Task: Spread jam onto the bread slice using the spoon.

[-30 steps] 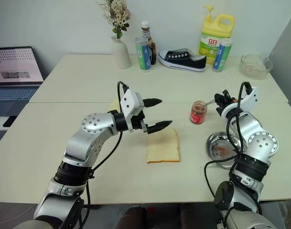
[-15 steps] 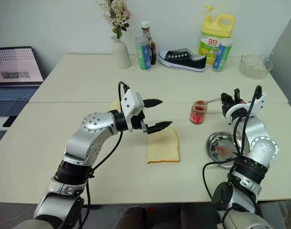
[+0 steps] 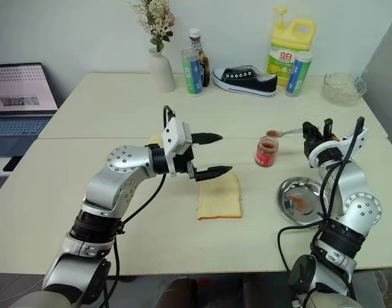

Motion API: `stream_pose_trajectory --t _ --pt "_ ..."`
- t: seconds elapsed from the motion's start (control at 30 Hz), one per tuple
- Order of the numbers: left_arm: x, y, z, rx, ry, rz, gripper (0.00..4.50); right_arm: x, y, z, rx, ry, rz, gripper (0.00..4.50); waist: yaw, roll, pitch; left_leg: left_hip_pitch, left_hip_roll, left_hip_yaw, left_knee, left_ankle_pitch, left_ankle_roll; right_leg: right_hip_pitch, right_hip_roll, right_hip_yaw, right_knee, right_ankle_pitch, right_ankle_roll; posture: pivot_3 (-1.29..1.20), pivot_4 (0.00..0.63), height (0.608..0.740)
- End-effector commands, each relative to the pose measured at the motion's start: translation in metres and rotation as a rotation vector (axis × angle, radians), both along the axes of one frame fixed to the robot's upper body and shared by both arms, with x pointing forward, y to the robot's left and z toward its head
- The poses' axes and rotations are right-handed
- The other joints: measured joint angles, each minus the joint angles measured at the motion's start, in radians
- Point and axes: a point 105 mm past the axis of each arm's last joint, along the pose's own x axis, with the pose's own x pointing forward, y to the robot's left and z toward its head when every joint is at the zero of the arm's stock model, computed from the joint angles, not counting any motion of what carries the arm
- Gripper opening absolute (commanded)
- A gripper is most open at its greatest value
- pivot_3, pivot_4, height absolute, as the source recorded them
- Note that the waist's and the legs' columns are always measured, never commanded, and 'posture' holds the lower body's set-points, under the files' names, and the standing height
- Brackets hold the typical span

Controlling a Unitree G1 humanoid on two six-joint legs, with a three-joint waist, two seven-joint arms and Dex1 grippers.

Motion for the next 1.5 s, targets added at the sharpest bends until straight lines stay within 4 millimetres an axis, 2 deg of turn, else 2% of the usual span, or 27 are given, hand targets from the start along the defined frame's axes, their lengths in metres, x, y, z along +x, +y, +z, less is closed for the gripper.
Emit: stream_pose_trajectory --t 0.03,0.17,0.3,0.4,0.53,0.7,0.93,1.13,1.3,1.5 --pt "-0.015 0.01 0.013 -0.009 -0.012 -0.056 4.5 -0.019 0.025 0.031 -0.057 -0.109 0.1 0.04 -0.001 0.0 0.0 0.0 0.0 0.0 0.0 0.0 0.0 0.0 0.0 0.0 0.0 0.0 0.0 0.0 0.15 0.74" --pt "-0.029 0.026 0.007 0.032 0.031 -0.072 4.5 -0.031 0.053 0.033 -0.078 -0.115 0.211 0.04 -0.002 0.0 0.0 0.0 0.001 -0.001 0.0 0.0 0.0 0.0 0.0 0.0 -0.001 0.0 0.0 0.0 0.15 0.74" --pt "-0.043 0.047 -0.001 0.068 0.078 -0.048 4.5 -0.043 0.083 0.02 -0.114 -0.081 0.327 0.04 -0.004 0.0 0.0 0.0 0.001 -0.001 0.0 0.0 0.0 0.0 0.0 0.0 0.0 -0.001 -0.001 0.0 0.15 0.74" --pt "-0.055 0.06 -0.01 0.094 0.123 -0.02 4.5 -0.05 0.099 0.012 -0.218 -0.088 0.39 0.04 -0.006 0.0 0.0 0.0 0.001 -0.001 0.0 0.0 0.0 0.0 0.0 0.0 -0.001 -0.001 -0.001 0.0 0.15 0.74" --pt "-0.069 0.071 -0.034 0.16 0.168 0.016 4.5 -0.058 0.12 -0.007 -0.388 -0.087 0.476 0.04 -0.004 0.0 0.0 0.0 0.001 -0.001 0.0 0.0 0.0 0.0 0.0 0.0 -0.002 -0.001 -0.001 0.0 0.15 0.74" --pt "-0.073 0.068 -0.048 0.142 0.2 0.054 4.5 -0.058 0.131 -0.029 -0.511 -0.078 0.525 0.04 0.004 0.0 0.0 0.0 0.001 -0.002 0.0 0.0 0.0 0.0 0.0 0.0 -0.002 -0.001 -0.001 0.0 0.15 0.74" --pt "-0.07 0.071 -0.053 0.118 0.225 0.105 4.5 -0.054 0.146 -0.05 -0.65 -0.089 0.57 0.04 0.003 0.0 0.0 0.0 0.001 -0.001 0.0 0.0 0.0 0.0 0.0 0.0 -0.003 -0.001 -0.001 0.0 0.15 0.74" --pt "-0.068 0.075 -0.055 0.124 0.226 0.127 4.5 -0.045 0.149 -0.065 -0.778 -0.1 0.57 0.04 0.003 0.0 0.0 0.0 0.001 -0.001 0.0 0.0 0.0 0.0 0.0 0.0 -0.003 -0.001 -0.001 0.0 0.15 0.74" --pt "-0.066 0.077 -0.055 0.123 0.224 0.134 4.5 -0.039 0.148 -0.068 -0.835 -0.117 0.55 0.04 0.003 0.0 0.0 0.0 0.001 -0.001 0.0 0.0 0.0 0.0 0.0 0.0 -0.003 -0.001 -0.001 0.0 0.15 0.74" --pt "-0.063 0.077 -0.054 0.125 0.221 0.128 4.5 -0.034 0.138 -0.065 -0.855 -0.123 0.507 0.04 0.004 0.0 0.0 0.0 0.001 -0.001 0.0 0.0 0.0 0.0 0.0 0.0 -0.003 -0.001 -0.001 0.0 0.15 0.74"
